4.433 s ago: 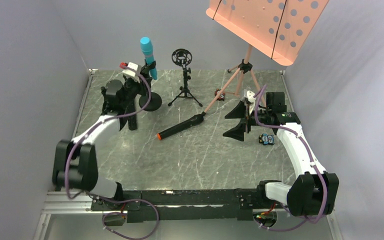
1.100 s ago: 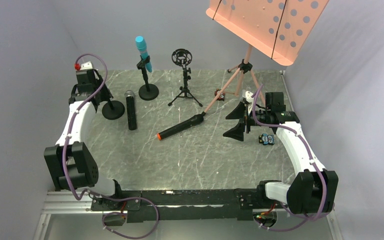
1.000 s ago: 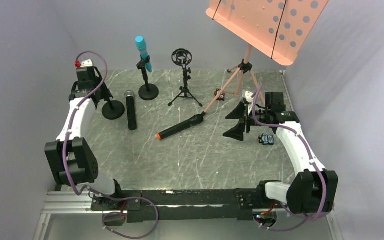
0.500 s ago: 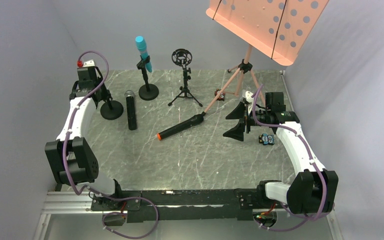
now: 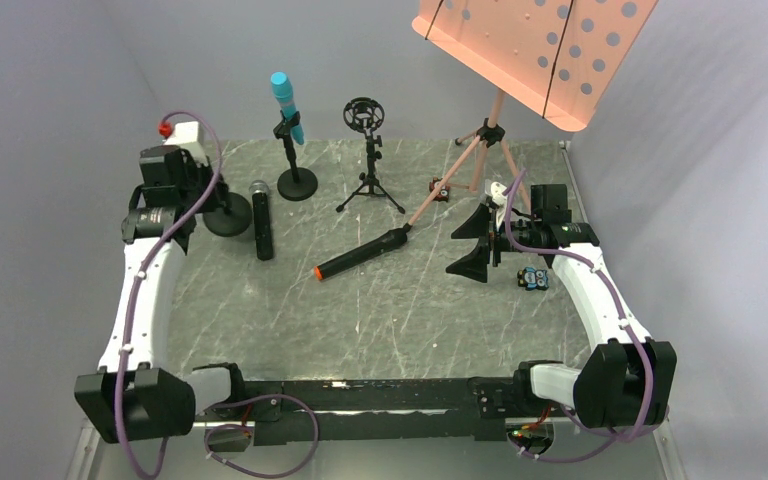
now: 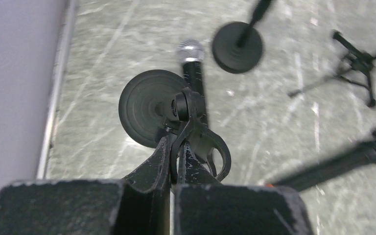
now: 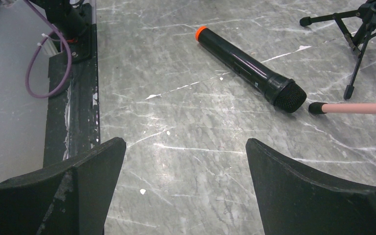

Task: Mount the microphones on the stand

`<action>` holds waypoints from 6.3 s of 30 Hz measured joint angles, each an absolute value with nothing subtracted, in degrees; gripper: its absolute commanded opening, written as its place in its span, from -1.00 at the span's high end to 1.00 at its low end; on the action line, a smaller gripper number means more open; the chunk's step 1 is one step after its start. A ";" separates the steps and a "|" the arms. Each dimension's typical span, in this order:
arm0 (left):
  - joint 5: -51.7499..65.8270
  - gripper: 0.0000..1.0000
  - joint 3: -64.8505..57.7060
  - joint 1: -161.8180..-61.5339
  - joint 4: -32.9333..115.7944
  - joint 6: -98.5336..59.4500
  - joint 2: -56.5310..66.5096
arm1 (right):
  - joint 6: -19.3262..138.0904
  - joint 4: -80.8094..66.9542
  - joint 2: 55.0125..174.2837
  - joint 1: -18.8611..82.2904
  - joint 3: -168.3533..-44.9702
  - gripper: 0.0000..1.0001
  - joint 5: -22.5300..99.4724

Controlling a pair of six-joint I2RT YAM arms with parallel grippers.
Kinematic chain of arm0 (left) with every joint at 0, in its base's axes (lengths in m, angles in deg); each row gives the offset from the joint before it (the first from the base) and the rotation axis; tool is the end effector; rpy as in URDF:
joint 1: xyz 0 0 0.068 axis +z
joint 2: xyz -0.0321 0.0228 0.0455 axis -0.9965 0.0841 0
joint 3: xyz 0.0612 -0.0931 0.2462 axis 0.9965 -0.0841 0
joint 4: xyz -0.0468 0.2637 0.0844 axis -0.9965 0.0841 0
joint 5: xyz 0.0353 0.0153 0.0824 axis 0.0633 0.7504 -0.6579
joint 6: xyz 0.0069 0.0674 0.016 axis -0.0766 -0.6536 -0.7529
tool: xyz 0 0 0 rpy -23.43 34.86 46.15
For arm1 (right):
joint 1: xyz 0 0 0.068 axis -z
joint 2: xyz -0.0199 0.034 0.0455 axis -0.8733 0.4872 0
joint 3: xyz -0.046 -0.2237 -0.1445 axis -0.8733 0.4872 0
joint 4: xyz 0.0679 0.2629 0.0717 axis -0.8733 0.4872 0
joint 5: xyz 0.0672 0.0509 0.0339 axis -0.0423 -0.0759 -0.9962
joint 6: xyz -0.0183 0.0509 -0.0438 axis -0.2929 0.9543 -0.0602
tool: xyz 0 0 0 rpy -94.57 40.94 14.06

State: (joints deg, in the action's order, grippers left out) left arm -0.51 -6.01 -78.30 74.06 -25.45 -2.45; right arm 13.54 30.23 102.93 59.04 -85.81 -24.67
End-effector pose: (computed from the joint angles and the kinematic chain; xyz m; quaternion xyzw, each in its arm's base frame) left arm 0.2980 0.0352 0.3610 -0.0909 0.8558 0.0000 0.5093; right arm 0.2547 0.0615 0.2760 -0.4443 0.6579 0.4355 0.4243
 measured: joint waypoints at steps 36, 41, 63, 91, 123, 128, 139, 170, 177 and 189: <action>25.85 0.45 5.07 -130.58 77.40 -38.91 18.84 | 12.51 30.41 102.93 62.84 -85.83 -0.99 -23.34; 25.28 -0.22 5.07 -130.80 74.63 -37.19 19.25 | 12.21 30.58 102.93 62.86 -85.83 -0.99 -23.36; 25.32 -0.55 -18.88 -102.94 58.43 -26.74 -5.12 | 11.97 30.74 102.93 62.89 -85.83 -0.99 -23.38; 1.00 -0.65 -23.51 -93.71 54.71 -13.84 11.91 | 11.99 30.72 103.00 62.91 -85.83 -0.99 -23.38; 15.40 -0.29 -8.06 -115.02 65.75 -45.69 34.09 | 11.90 30.82 103.15 62.91 -85.83 -0.99 -23.40; 13.63 -0.24 -6.60 -115.90 66.95 -46.04 35.45 | 11.90 30.85 103.32 62.91 -85.83 -0.99 -23.40; 8.82 -0.03 -4.39 -117.54 69.95 -45.34 38.22 | 11.88 30.89 103.32 62.91 -85.83 -0.99 -23.43; 6.72 1.00 -14.95 -117.69 69.10 -37.69 0.06 | 7.49 42.41 107.24 62.34 -101.20 -0.99 -24.98; 12.86 1.00 -12.70 -122.54 58.78 -31.85 -2.56 | 15.57 43.46 111.45 55.85 -111.95 -0.98 -29.11; 16.03 1.00 -5.88 -129.14 41.18 -19.59 2.66 | 80.36 -15.23 109.55 50.38 -102.73 -0.97 -27.45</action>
